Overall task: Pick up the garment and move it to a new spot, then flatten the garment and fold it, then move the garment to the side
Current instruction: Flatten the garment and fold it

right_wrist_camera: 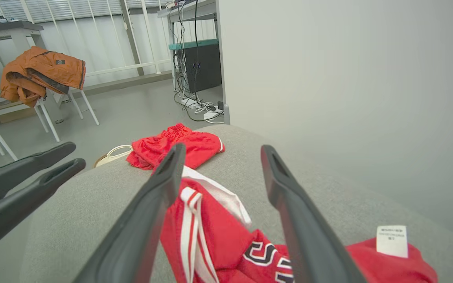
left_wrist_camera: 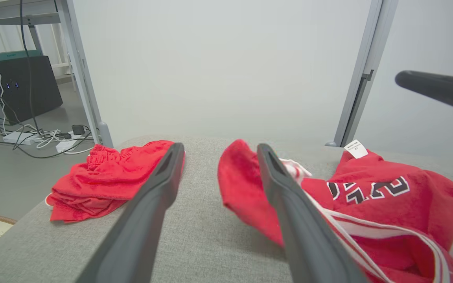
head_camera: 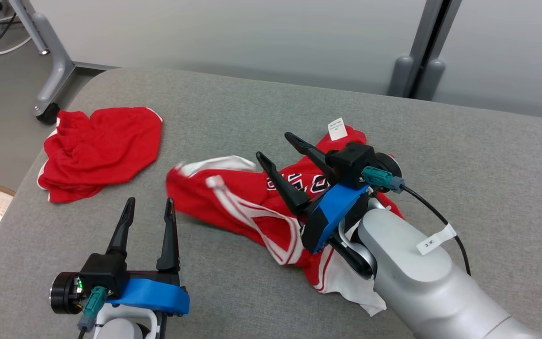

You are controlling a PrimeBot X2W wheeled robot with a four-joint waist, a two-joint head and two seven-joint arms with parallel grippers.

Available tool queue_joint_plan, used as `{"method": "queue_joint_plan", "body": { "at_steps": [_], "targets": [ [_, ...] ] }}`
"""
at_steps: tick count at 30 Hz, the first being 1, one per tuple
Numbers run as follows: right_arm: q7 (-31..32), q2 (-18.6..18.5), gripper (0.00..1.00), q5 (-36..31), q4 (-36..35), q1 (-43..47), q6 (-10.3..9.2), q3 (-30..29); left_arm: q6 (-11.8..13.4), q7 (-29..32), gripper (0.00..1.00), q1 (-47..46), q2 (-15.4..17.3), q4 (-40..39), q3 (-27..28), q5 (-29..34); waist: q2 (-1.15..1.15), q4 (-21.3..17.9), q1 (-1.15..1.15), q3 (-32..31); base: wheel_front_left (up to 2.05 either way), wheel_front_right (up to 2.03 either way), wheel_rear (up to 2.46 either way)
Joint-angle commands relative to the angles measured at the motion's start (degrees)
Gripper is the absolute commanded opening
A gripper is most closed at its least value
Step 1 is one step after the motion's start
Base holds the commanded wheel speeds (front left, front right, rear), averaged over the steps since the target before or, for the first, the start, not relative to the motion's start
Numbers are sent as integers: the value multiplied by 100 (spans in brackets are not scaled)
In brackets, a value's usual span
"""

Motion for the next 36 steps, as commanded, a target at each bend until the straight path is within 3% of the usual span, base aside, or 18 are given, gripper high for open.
{"method": "queue_joint_plan", "body": {
  "at_steps": [1, 4, 9, 16, 22, 28, 36],
  "targets": [
    [-24, -18, 100, -102, 78, 2, 3, -77, 14, -28, 100, 39, -9, 3, 43, 33, 0, -107, 0, -62, 0, 0, 0],
    [-27, -12, 100, -426, 84, 134, 3, -497, -11, -28, 100, 90, -5, 9, 84, 72, 0, -218, 0, -136, 0, 0, 0],
    [-26, -24, 100, -1220, -176, 595, 3, -1694, -49, -28, 100, 193, -5, -29, 169, 159, 0, -433, 0, -251, 0, 0, 0],
    [-26, -166, 100, -2049, -1341, 1799, 3, -3370, -101, -28, 100, 340, -5, -91, 263, 260, 0, -638, 0, -349, 0, 0, 0],
    [-27, -172, 100, -2426, -2332, 2929, 3, -4272, -146, -28, 100, 398, -5, -95, 212, 313, 0, -740, 0, -351, 0, 0, 0],
    [-26, -58, 100, -2597, -2984, 3806, 3, -4715, -154, -28, 100, 403, -6, -76, 99, 281, 0, -841, 0, -355, 0, 0, 0],
    [-27, -10, 100, -2591, -3173, 4056, 3, -4876, -243, -28, 100, 413, -8, 50, -360, 309, 0, -930, 0, -384, 0, 0, 0]
  ]
}}
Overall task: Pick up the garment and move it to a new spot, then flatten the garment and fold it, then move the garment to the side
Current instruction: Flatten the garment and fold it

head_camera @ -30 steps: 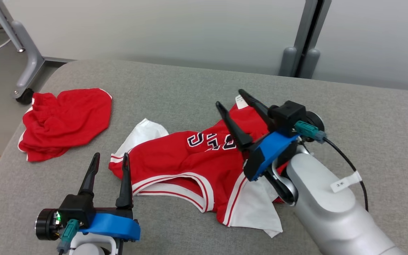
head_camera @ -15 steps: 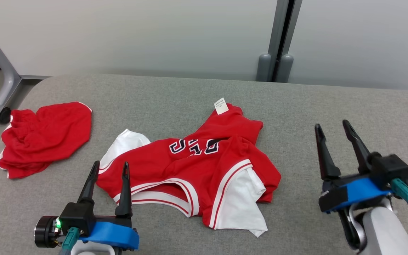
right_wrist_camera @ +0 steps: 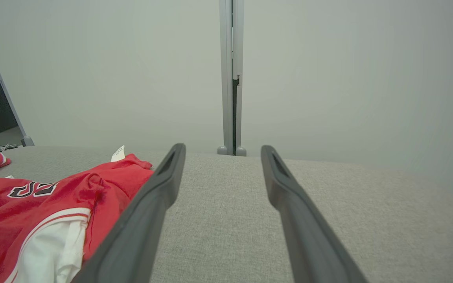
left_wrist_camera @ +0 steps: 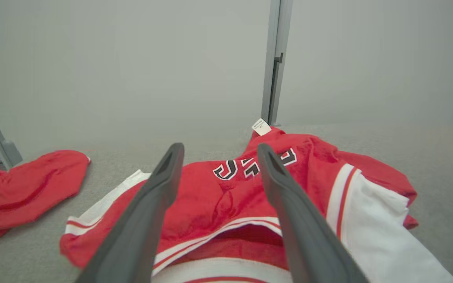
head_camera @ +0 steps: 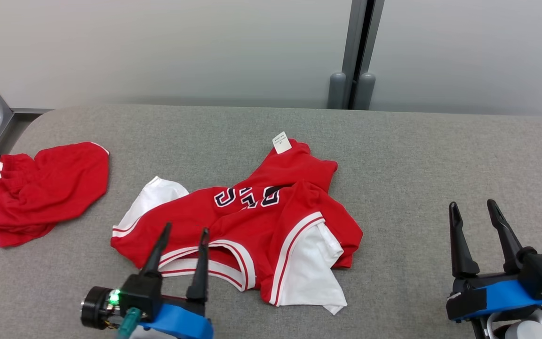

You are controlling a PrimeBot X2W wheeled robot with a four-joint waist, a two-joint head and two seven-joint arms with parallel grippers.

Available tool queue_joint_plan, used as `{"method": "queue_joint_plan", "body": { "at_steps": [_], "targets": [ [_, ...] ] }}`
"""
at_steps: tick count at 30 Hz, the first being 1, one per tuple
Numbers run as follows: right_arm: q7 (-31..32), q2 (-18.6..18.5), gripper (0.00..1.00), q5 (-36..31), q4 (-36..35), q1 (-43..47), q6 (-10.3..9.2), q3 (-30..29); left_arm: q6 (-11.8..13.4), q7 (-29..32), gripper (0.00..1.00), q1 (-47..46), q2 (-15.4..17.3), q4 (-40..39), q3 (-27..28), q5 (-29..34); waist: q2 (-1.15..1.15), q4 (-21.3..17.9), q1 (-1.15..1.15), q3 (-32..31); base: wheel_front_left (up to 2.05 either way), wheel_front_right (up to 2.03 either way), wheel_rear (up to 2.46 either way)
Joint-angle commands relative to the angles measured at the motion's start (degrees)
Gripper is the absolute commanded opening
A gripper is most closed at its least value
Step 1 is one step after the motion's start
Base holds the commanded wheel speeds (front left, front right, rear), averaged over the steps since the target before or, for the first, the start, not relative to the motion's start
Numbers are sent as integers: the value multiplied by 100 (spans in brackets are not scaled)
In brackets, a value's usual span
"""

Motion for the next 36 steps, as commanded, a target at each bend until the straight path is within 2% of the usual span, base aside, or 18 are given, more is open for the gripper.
{"method": "queue_joint_plan", "body": {
  "at_steps": [1, 8, 16, 25, 27, 28, 33, 36],
  "targets": [
    [-19, 15, 100, 27, -33, 46, 3, -18, -45, -28, 100, 15, -6, 63, -204, -6, 0, -4, 0, 11, 0, 0, 0],
    [-19, 14, 100, 160, -22, -42, 3, 13, -145, -28, 100, -82, -5, 685, -1051, -58, 0, -80, 0, 118, 0, 0, 0],
    [-19, 12, 100, 219, 38, -118, 3, 40, -155, -27, 100, -432, -5, 1687, -1405, -281, 0, -335, 0, 295, 0, 0, 0],
    [-19, 11, 100, 255, 106, -96, 3, 28, -170, -23, 100, -849, -3, 2382, -1948, -579, 0, -506, 0, 381, 0, 0, 0],
    [-19, 11, 100, 263, 125, -69, 3, 21, -128, -23, 42, -912, -4, 2481, -2011, -677, 0, -509, 0, 367, 0, 0, 0],
    [-19, 12, 100, 269, 130, -55, 3, 9, -109, -23, 0, -930, -4, 2516, -2016, -715, 0, -504, 0, 359, 0, 0, 0],
    [-19, 12, 100, 288, 137, 36, 3, -132, 16, -24, 0, -835, 50, 2338, -1734, -854, 0, -364, 0, 314, 0, 0, 0],
    [-19, 13, 100, 312, 172, 56, 3, -204, 108, -23, 0, -658, 289, 2022, -1440, -901, 0, -224, 0, 295, 0, 0, 0]
  ]
}}
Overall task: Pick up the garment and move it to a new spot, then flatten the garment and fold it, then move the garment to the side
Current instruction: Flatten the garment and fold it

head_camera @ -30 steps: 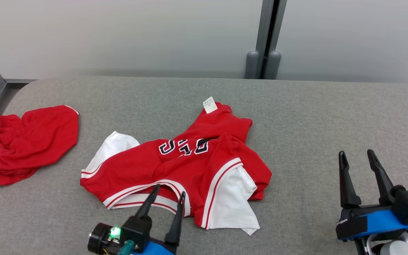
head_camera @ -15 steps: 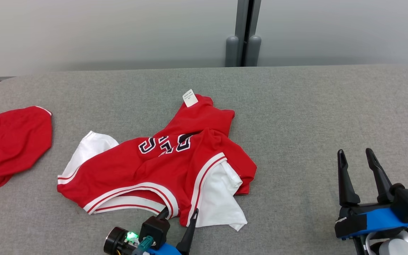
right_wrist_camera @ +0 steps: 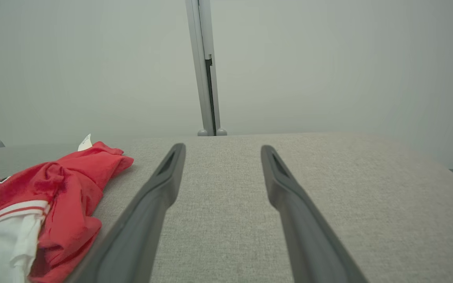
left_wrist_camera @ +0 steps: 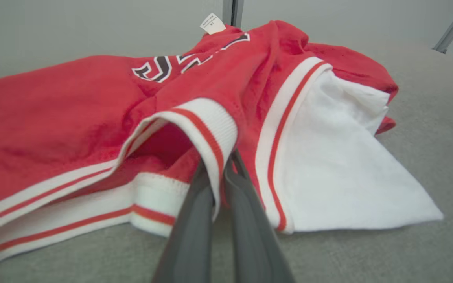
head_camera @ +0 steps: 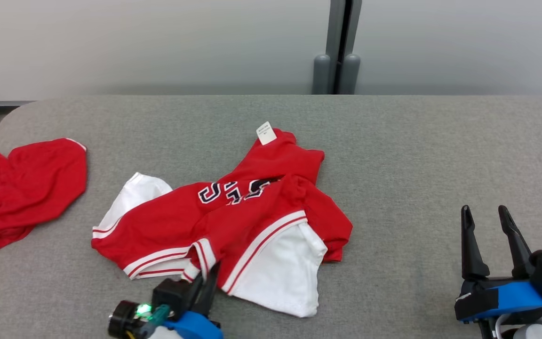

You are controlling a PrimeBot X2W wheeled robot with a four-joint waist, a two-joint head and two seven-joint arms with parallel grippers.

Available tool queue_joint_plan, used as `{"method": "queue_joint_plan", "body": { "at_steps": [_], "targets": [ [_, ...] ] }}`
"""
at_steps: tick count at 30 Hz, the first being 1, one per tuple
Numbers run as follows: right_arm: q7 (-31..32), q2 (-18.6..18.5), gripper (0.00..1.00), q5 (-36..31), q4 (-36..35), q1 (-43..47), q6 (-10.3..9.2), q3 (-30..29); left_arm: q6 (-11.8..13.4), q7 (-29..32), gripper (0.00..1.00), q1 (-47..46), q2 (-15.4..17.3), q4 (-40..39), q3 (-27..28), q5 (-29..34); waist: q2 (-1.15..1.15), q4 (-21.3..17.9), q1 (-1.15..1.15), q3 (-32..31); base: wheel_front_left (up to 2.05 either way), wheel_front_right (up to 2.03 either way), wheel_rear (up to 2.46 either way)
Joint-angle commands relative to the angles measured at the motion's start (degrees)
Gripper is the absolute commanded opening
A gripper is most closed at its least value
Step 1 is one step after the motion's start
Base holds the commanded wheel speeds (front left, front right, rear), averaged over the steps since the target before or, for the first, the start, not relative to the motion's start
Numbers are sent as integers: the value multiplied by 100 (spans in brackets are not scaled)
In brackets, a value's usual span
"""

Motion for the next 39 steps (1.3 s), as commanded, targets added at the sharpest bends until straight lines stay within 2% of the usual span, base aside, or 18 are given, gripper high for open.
{"method": "queue_joint_plan", "body": {
  "at_steps": [1, 8, 9, 13, 20, 21, 22, 26, 28, 31, 34, 39],
  "targets": [
    [-19, -1, 100, 54, 28, 78, 3, -62, 73, -17, 0, 171, 245, -236, 224, -48, 0, 128, 0, -7, 0, 0, 0],
    [-19, -3, 100, 101, 112, 115, 3, -115, 223, -17, 0, 527, 736, -850, 779, -127, 0, 379, 0, -75, 0, 0, 0],
    [-19, -4, 100, 90, 163, 106, 3, -142, 303, -17, 0, 686, 933, -1058, 1047, -206, 0, 453, 0, -106, 0, 0, 0],
    [-19, -4, 100, 64, 212, 111, 3, -165, 483, -17, 0, 897, 1213, -1190, 1468, -352, 0, 488, 0, -140, 0, 0, 0],
    [-19, -4, 100, 38, 352, 184, 3, -216, 704, 40, 0, 1106, 1347, -1287, 1753, -464, 0, 488, 0, -203, 0, 0, 0],
    [-19, -4, 100, 37, 360, 188, 3, -210, 717, 47, 20, 1115, 1335, -1313, 1759, -487, 0, 484, 0, -209, 0, 0, 0],
    [-19, -4, 100, 37, 373, 191, 3, -206, 713, 42, 100, 1110, 1317, -1323, 1773, -512, 0, 483, 0, -215, 0, 0, 0],
    [-19, -4, 100, 39, 408, 218, 3, -237, 797, 0, 100, 1069, 1255, -1593, 1831, -471, 0, 511, 0, -274, 0, 0, 0],
    [-19, -4, 100, 38, 422, 226, 3, -270, 916, -11, 100, 1117, 1227, -1906, 1872, -388, 0, 533, 0, -304, 0, 0, 0],
    [-19, -3, 100, 14, 432, 214, 3, -302, 963, -16, 100, 1144, 1200, -2414, 2051, -333, 0, 564, 0, -326, 0, 0, 0],
    [-19, -4, 100, 8, 441, 189, 3, -305, 964, -17, 100, 1268, 1119, -2841, 2125, -229, 0, 570, 0, -355, 0, 0, 0],
    [-19, -4, 100, 12, 447, 187, 3, -274, 924, -19, 100, 1331, 1108, -3064, 2064, -106, 0, 540, 0, -364, 0, 0, 0]
  ]
}}
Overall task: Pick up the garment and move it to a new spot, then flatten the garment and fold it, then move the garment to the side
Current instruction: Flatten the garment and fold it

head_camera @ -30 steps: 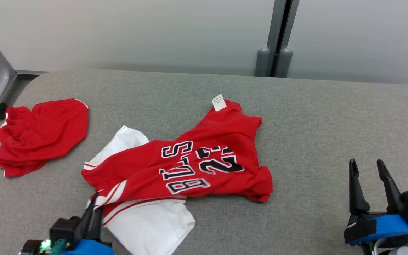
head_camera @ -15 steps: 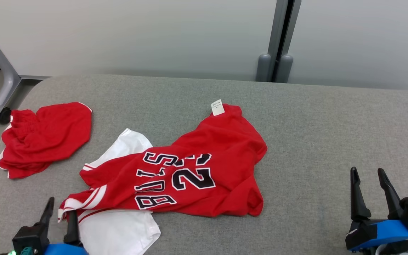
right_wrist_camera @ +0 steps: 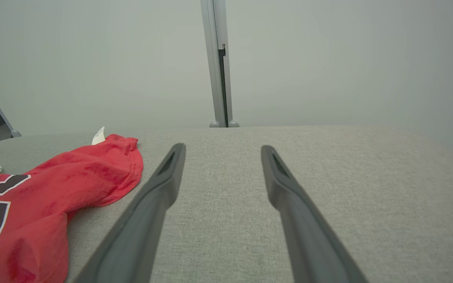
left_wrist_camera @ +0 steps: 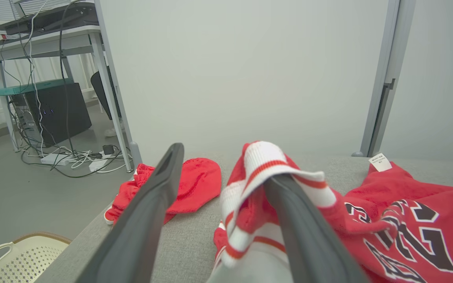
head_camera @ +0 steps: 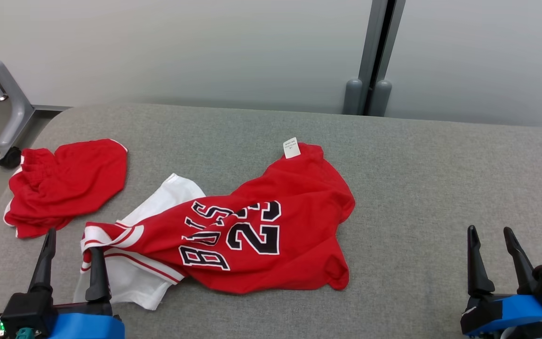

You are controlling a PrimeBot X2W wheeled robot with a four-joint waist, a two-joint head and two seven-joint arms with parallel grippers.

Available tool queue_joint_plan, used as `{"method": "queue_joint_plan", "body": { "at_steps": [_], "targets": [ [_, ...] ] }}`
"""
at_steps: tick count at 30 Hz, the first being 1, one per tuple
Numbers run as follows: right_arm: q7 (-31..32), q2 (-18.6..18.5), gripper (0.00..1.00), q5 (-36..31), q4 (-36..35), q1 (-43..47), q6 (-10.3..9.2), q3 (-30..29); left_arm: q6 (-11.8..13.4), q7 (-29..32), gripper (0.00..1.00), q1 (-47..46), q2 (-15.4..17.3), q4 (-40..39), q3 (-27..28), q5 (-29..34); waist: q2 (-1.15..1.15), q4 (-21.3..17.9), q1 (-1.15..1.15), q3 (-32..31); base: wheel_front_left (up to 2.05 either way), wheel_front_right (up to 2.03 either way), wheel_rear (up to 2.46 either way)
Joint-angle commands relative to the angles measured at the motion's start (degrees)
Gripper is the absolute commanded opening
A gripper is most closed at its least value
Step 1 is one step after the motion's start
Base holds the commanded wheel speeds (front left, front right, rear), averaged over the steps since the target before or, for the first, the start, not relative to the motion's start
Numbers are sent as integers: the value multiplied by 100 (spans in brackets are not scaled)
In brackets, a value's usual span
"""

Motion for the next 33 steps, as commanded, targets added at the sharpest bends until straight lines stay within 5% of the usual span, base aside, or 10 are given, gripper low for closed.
{"method": "queue_joint_plan", "body": {
  "at_steps": [1, 6, 19, 33],
  "targets": [
    [-19, -7, 100, 0, 3, 22, 3, -8, -3, -27, 100, -9, -17, -42, -5, 43, 0, -4, 0, 7, 0, 0, 0],
    [-19, -7, 100, 4, 0, 35, 3, -25, -114, -27, 100, -145, -96, -204, -80, 81, 0, -25, 0, 66, 0, 0, 0],
    [-19, -7, 100, 6, 89, -56, 3, 3, -492, 186, 100, -183, -254, 1068, -685, 89, 0, -104, 0, 109, 0, 0, 0],
    [-19, -7, 100, 46, 146, 46, 3, -43, -612, 9, 100, -185, -367, 1505, -1160, 414, 0, -71, 0, 21, 0, 0, 0]
  ]
}}
